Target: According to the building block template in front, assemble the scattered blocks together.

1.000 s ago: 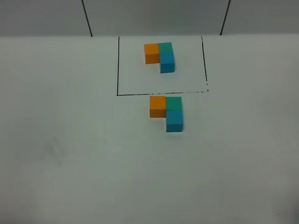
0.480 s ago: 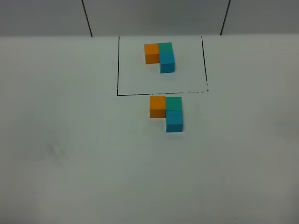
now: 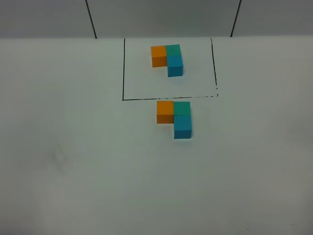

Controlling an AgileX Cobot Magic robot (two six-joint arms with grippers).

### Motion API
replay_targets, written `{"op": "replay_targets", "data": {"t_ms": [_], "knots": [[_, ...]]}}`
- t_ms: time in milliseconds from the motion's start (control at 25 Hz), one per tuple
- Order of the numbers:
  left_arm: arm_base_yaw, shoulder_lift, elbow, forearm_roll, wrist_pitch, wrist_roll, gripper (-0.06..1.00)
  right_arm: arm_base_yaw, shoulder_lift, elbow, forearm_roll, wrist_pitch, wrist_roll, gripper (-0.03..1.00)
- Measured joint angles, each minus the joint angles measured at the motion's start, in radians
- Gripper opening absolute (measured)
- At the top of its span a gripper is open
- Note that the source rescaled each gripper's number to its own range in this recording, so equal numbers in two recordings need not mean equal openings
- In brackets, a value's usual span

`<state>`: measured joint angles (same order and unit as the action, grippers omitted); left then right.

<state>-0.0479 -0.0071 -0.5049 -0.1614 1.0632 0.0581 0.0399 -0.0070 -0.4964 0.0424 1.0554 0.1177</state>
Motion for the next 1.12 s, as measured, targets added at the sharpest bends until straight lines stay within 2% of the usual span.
{"op": "replay_targets", "data": {"t_ms": [520, 1120], "knots": [[0.000, 0.000, 0.000, 0.000, 0.000, 0.000, 0.61, -0.043, 0.000, 0.000, -0.002, 0.000, 0.006, 0.99], [0.000, 0.000, 0.000, 0.000, 0.000, 0.000, 0.61, -0.046, 0.000, 0.000, -0.002, -0.001, 0.012, 0.81]]}}
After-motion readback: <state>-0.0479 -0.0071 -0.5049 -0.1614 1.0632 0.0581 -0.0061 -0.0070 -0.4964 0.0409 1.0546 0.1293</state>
